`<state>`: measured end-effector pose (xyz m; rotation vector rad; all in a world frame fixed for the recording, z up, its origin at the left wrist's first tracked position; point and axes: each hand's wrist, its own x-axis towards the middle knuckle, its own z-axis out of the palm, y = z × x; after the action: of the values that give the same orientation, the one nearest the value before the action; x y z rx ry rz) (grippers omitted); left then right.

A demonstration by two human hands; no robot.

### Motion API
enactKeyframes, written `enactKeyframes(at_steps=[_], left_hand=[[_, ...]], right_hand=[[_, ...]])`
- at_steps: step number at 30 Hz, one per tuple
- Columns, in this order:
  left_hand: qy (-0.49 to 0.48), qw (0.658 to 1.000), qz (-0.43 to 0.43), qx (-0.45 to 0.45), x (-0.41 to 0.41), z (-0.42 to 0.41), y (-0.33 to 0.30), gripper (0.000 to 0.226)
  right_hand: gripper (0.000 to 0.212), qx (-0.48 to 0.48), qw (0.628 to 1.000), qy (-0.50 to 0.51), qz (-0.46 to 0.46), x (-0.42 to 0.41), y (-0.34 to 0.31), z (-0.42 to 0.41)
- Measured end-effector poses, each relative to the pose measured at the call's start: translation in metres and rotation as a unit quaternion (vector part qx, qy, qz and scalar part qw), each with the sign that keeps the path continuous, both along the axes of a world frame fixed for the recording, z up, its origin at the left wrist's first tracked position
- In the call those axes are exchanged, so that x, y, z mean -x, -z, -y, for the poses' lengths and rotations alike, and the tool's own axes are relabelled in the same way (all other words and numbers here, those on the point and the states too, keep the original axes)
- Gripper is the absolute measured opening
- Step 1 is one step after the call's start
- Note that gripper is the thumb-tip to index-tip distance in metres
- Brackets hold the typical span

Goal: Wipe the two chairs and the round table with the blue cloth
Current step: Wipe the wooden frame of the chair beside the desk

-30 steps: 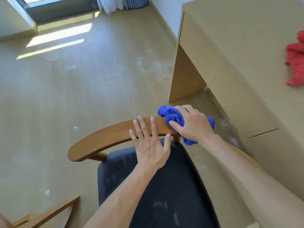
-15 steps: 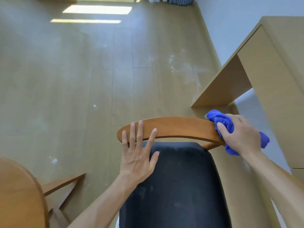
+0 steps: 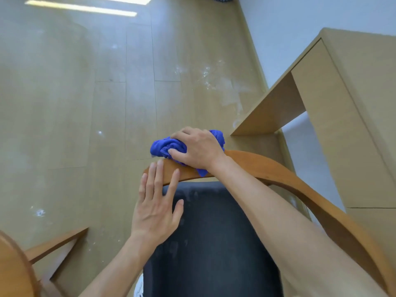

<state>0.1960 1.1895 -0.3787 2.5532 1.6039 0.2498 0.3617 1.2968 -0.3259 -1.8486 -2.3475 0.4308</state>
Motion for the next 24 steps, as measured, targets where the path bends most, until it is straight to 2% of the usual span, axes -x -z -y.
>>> enactKeyframes(at_steps=[4,7,10,15,20,22,24], left_hand=[[0.009,0.999,0.005,-0.042,0.003,-0.002,0.012,0.071],[-0.004,0.998,0.013,-0.054,0.000,-0.002,0.021,0.073],[-0.005,0.998,0.022,-0.063,-0.002,-0.003,0.026,0.075],[-0.019,0.997,0.027,-0.065,-0.005,-0.004,0.030,0.077],[-0.027,0.999,0.018,-0.040,-0.009,-0.002,0.022,0.082],[-0.026,0.999,0.016,-0.024,-0.009,-0.001,0.018,0.083],[-0.029,0.999,0.022,-0.015,-0.008,0.000,0.016,0.083]], right_hand=[[0.040,0.018,0.985,0.170,0.020,-0.124,-0.013,0.045],[0.042,0.070,0.946,0.313,0.050,-0.210,-0.024,0.125],[0.046,0.077,0.912,0.388,0.111,-0.260,-0.039,0.217],[0.056,-0.011,0.850,0.521,0.080,-0.263,-0.066,0.356],[0.068,-0.081,0.747,0.660,-0.018,-0.208,-0.040,0.449],[0.076,-0.147,0.754,0.640,0.019,-0.193,-0.026,0.456],[0.068,-0.191,0.791,0.573,0.101,-0.196,-0.020,0.455]])
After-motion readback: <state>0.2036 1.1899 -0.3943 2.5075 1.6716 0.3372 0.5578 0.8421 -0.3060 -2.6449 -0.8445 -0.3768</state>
